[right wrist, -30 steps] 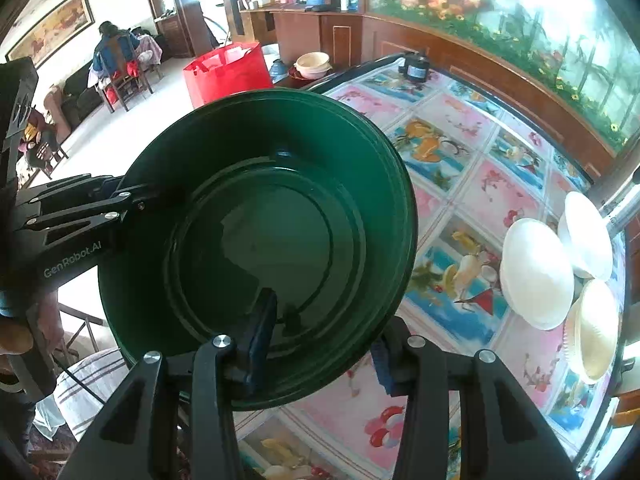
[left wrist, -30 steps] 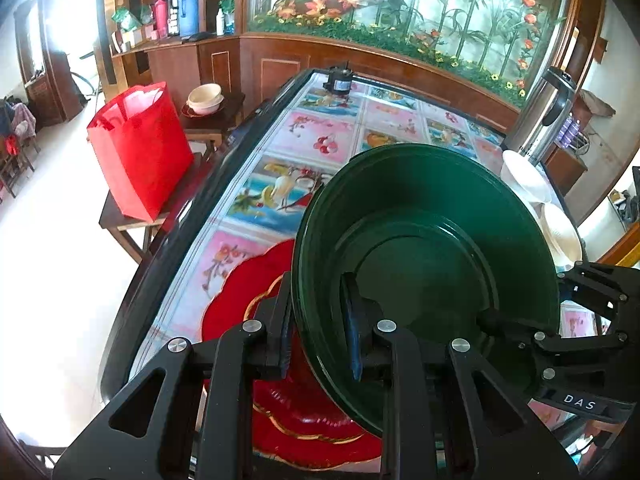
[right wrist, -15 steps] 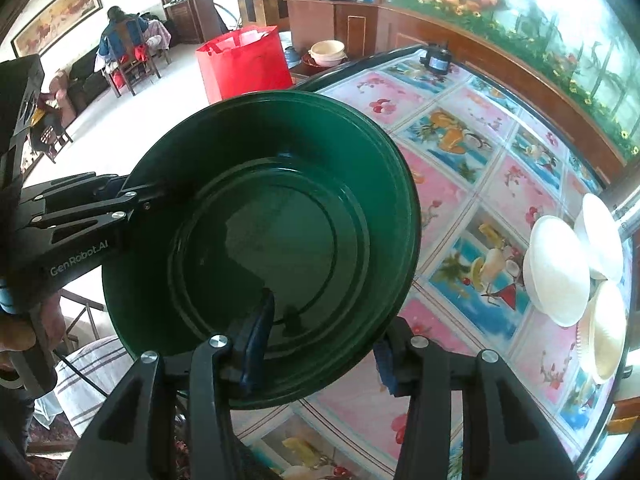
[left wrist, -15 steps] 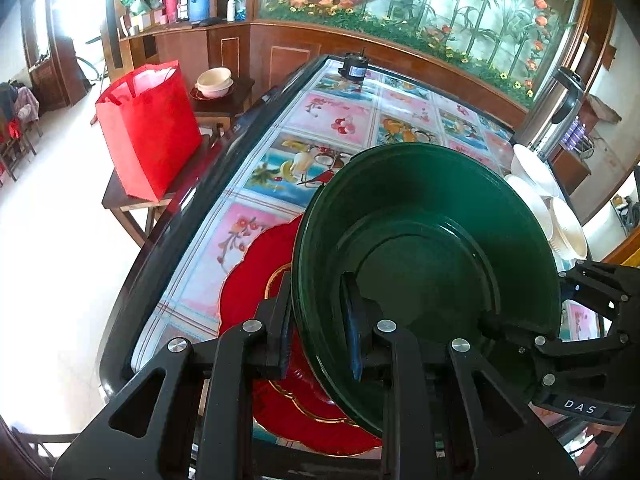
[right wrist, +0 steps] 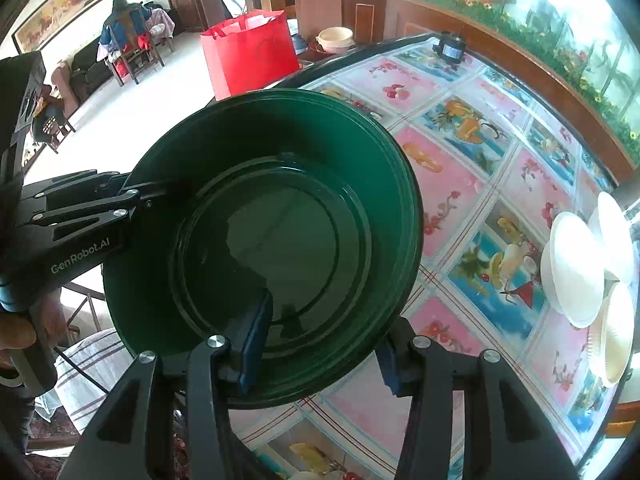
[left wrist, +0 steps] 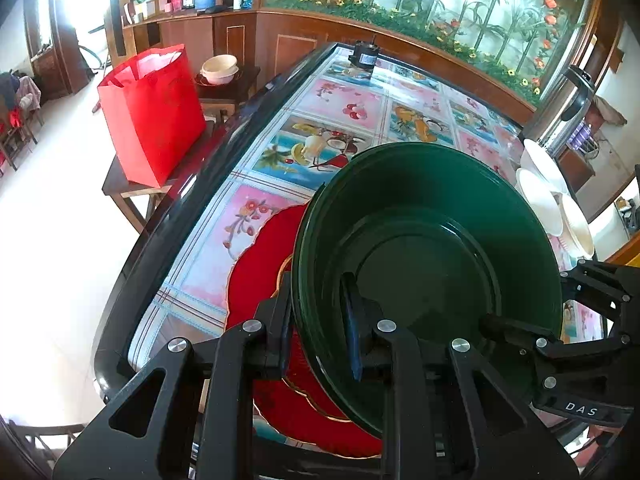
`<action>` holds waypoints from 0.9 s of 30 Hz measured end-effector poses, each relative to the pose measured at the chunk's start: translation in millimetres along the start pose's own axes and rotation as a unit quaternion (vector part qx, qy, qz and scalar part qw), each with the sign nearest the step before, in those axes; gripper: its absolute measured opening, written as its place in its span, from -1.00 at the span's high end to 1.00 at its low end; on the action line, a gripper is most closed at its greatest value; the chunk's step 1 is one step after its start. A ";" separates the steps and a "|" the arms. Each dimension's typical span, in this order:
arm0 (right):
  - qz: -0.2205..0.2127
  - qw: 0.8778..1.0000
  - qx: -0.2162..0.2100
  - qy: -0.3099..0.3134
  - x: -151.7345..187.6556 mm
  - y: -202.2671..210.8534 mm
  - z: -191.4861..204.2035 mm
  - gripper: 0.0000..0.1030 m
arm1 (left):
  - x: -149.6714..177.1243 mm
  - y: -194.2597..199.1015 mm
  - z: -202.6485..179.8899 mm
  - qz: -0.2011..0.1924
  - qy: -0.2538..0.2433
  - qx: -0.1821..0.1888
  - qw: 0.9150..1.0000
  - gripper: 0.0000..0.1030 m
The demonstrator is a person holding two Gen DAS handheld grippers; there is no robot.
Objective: Organize plates and bowls
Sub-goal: 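Lower the green basin onto the stacked red plates and open both tools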
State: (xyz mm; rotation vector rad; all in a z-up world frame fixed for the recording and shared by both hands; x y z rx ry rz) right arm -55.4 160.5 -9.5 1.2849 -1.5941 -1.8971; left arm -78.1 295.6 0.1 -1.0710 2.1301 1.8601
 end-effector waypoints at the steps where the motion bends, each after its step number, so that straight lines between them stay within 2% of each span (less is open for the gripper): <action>1: 0.001 1.000 0.000 0.001 -0.4 -0.7 0.6 0.04 | 0.6 -0.5 1.2 0.001 0.001 -0.001 1.000 0.59; 12: 0.013 1.000 -0.007 0.014 1.0 -9.4 10.9 -0.03 | 8.1 -5.2 10.5 0.008 0.005 -0.006 1.000 0.59; 27: 0.029 0.999 -0.020 0.020 3.7 -36.6 21.8 -0.06 | 22.6 -22.7 29.5 0.002 0.002 -0.041 0.999 0.59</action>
Point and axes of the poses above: each gripper's, at about its wrist camera, not at the fingertips, and y roughly against the way its jaws point, z to its left, x to its underside, the point moved 10 cm from there along -y, roughly the way its jaws point, and after that the axes turned 9 degrees about y, right-handed, at the moved point
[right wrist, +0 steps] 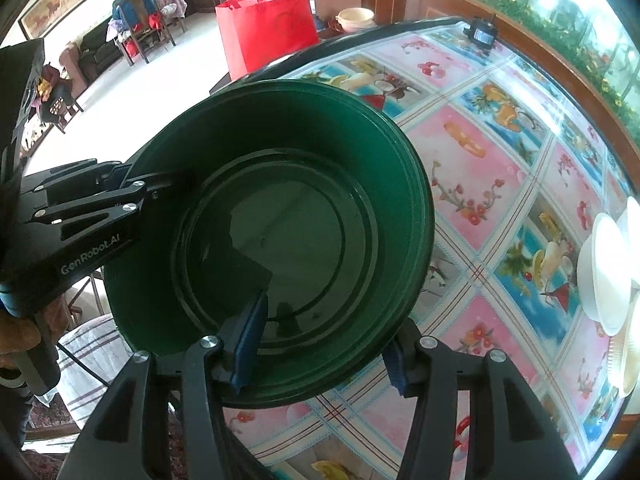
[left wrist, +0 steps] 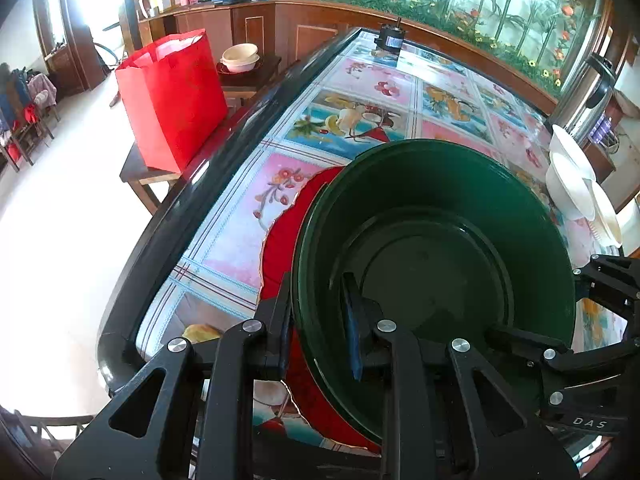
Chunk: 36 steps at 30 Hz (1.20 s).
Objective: Organize plates and bowls
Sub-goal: 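Lower the green basin onto the stacked red plates and open both tools, then move both open tools toward the beige paper plate on the table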
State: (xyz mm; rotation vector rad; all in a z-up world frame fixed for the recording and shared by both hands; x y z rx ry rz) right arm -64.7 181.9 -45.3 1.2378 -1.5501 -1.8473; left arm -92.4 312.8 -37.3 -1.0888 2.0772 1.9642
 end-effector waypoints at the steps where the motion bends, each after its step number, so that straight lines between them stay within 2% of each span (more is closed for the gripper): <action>1: 0.000 1.000 -0.002 -0.001 0.4 -0.7 0.0 -0.06 | 0.6 -0.9 0.0 -0.001 0.000 -0.002 1.000 0.59; 4: -0.001 1.000 -0.005 -0.002 2.0 -1.0 1.9 -0.17 | 0.6 -2.1 -0.2 -0.005 0.001 -0.002 1.000 0.59; 14: -0.027 0.999 -0.034 -0.009 8.5 19.4 6.6 -0.44 | 1.7 13.4 3.8 -0.019 -0.012 -0.004 1.000 0.35; 18: -0.042 0.999 -0.029 -0.019 14.6 34.6 -1.4 -0.52 | -1.4 28.8 1.6 -0.032 -0.002 0.005 0.999 -0.07; 20: -0.053 0.998 -0.031 -0.029 19.7 45.2 -8.5 -0.53 | -6.3 43.3 -4.8 -0.055 -0.001 0.018 0.998 -0.09; 24: -0.062 0.996 -0.014 -0.057 33.7 63.7 -30.8 -0.57 | -11.4 67.2 -27.6 -0.082 -0.028 0.034 0.996 -0.14; 26: -0.067 0.995 -0.001 -0.070 44.2 74.5 -45.3 -0.57 | -10.4 75.4 -51.7 -0.090 -0.055 0.061 0.992 -0.15; 31: -0.081 0.991 0.022 -0.108 74.3 97.6 -84.1 -0.57 | -3.0 73.5 -109.7 -0.070 -0.094 0.110 0.987 -0.15; 36: -0.085 0.982 0.048 -0.160 115.6 115.0 -126.1 -0.57 | 3.7 66.4 -164.7 -0.058 -0.118 0.141 0.981 -0.15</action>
Point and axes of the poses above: each gripper's, at about its wrist camera, not at the fingertips, and y roughly against the way its jaws point, z to its left, x to its underside, the point moved 10 cm from there along -y, roughly the way its jaws point, and after that the axes turned 9 degrees about y, right-handed, at the moved point
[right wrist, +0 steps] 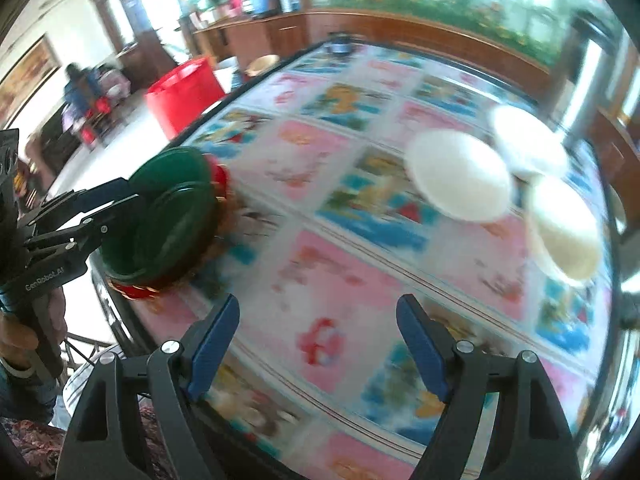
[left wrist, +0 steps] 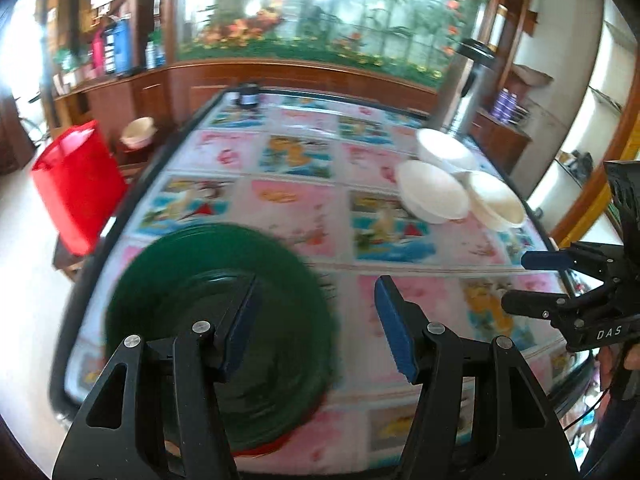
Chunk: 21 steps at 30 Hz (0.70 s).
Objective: Organize plates and bowls
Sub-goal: 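Move both open tools toward the beige paper plate on the table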
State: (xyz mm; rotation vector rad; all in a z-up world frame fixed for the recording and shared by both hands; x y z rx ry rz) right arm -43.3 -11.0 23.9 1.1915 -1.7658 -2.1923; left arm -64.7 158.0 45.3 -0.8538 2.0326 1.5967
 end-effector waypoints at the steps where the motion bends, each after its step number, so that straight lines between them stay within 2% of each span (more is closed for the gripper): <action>1: -0.003 1.000 0.003 -0.011 4.4 4.6 -10.6 -0.57 | -0.7 -4.7 -11.5 0.002 -0.006 0.007 1.000 -0.15; 6: -0.004 0.998 0.027 -0.061 25.3 15.8 -64.1 -0.57 | -4.4 -31.7 -62.5 0.021 -0.031 0.026 0.999 -0.15; 11: -0.002 0.995 0.025 -0.096 27.6 12.4 -94.4 -0.57 | -18.3 -64.2 -98.0 0.032 -0.039 0.025 0.998 -0.15; 15: -0.010 0.994 0.014 -0.105 16.7 4.6 -105.2 -0.57 | -29.7 -85.5 -110.0 0.043 -0.040 0.015 0.998 -0.15; 21: -0.052 0.992 -0.015 -0.112 -9.0 -1.7 -116.7 -0.57 | -47.2 -115.7 -113.0 0.055 -0.033 -0.009 0.998 -0.15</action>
Point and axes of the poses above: each gripper's, at about its wrist camera, not at the fingertips, and y roughly against the way its jaws point, z to its left, x to its underside, the point moved 10 cm from there along -y, roughly the way its jaws point, and after that the axes turned 9 degrees about y, right-handed, at the moved point
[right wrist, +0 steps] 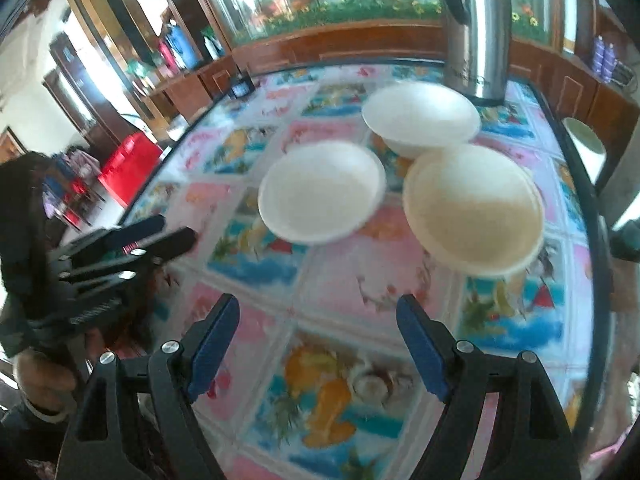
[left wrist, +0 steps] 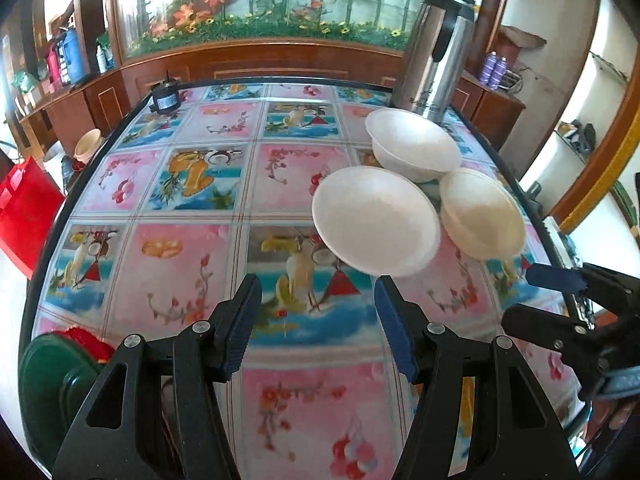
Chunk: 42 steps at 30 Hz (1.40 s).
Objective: Organize plates and bowls
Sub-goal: 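Move both open tools toward the beige paper plate on the table, then grasp the rim of the beige paper plate with both tools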
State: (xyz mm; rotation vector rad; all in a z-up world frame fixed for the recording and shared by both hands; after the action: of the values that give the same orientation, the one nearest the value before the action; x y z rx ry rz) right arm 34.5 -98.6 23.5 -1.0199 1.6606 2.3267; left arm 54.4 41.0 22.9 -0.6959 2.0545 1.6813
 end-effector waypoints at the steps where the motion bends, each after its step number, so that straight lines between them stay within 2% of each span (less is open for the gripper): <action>1: -0.006 1.000 -0.005 0.000 -3.0 -0.7 -0.7 -0.57 | -2.2 -3.9 0.2 0.003 0.004 -0.001 1.000 -0.15; 4: -0.011 1.000 -0.026 -0.003 -11.1 -6.3 -0.3 -0.57 | -8.7 -17.7 1.0 0.015 0.008 -0.010 1.000 -0.15; 9: -0.009 1.000 -0.026 0.003 -17.3 -7.5 -9.7 -0.57 | -9.4 -25.2 -9.9 0.024 0.007 -0.002 1.000 -0.15; 12: -0.015 1.000 -0.008 -0.019 -16.9 -1.0 -29.5 -0.57 | -6.7 -26.3 -23.0 0.028 0.002 0.006 1.000 -0.15; 19: 0.010 0.997 0.059 -0.044 -6.5 14.3 -93.0 -0.58 | 2.0 -33.9 -82.0 0.051 -0.024 0.035 0.998 -0.14; 24: 0.026 0.991 0.112 -0.064 -3.0 17.9 -146.9 -0.58 | 12.3 -45.6 -123.8 0.082 -0.019 0.059 0.995 -0.14; 29: 0.024 0.989 0.109 -0.095 -1.1 10.6 -180.6 -0.58 | 14.7 -65.4 -150.0 0.093 -0.001 0.051 0.994 -0.14; 34: 0.036 0.990 0.102 -0.089 -1.0 -2.2 -191.1 -0.58 | 10.0 -83.3 -157.6 0.093 0.032 0.040 0.994 -0.14; 38: 0.047 0.991 0.102 -0.079 -4.5 -12.2 -195.8 -0.57 | 9.7 -97.1 -163.5 0.099 0.038 0.035 0.994 -0.14; 40: 0.055 0.990 0.109 -0.071 -6.4 -17.2 -198.5 -0.51 | 9.1 -102.8 -166.3 0.098 0.040 0.031 0.994 -0.14; 42: 0.062 0.990 0.109 -0.065 -8.5 -21.4 -199.1 -0.24 | 8.4 -107.2 -166.4 0.098 0.044 0.026 0.994 -0.14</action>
State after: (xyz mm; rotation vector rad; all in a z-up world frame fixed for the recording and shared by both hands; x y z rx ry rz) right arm 141.4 -261.3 -24.2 -0.7289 1.9218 2.1669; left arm 113.7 -139.7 -32.6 -0.5764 2.2861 1.7217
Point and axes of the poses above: each gripper's, at about its wrist camera, not at the fingertips, and y roughly against the way its jaws point, z to its left, x to its underside, the point moved 10 cm from there along -y, roughly the way its jaws point, and after that the axes turned 9 degrees about y, right-handed, at the moved point
